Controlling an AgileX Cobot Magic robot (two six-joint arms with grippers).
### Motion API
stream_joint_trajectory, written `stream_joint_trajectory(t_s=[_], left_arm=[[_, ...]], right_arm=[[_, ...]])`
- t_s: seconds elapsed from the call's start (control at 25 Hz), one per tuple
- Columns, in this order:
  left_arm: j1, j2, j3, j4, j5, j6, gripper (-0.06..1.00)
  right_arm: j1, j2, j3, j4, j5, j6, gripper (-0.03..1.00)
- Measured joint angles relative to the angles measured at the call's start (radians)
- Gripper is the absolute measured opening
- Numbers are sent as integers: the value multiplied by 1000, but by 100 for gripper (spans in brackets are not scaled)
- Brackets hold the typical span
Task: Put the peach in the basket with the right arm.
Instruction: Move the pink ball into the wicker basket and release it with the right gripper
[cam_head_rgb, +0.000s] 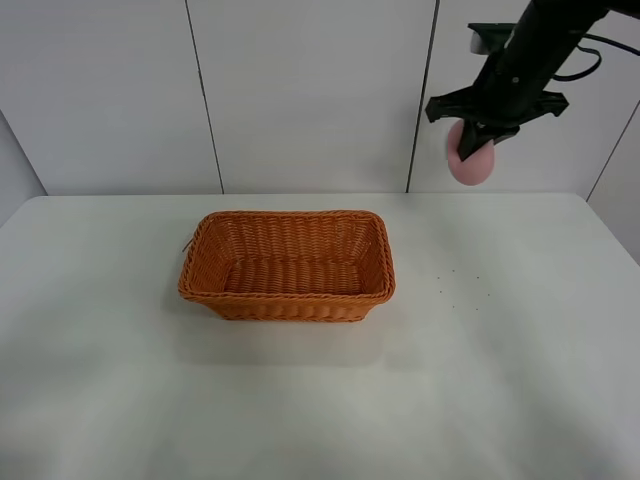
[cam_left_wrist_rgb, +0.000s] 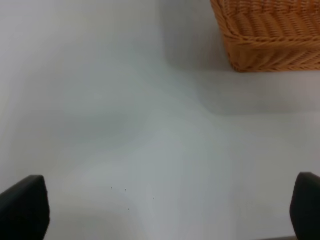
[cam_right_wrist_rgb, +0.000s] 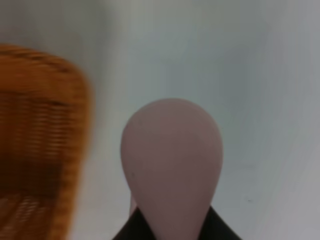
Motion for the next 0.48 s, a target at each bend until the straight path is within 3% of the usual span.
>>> stream_joint_trajectory(t_s=[0.2,0.48], left_arm=[[0,0,0,0,0,0,99],[0,0,0,0,0,0,99]], right_arm=[[181,7,-7,1,-9,0,1],[356,154,-12,4,-199,-2,1]])
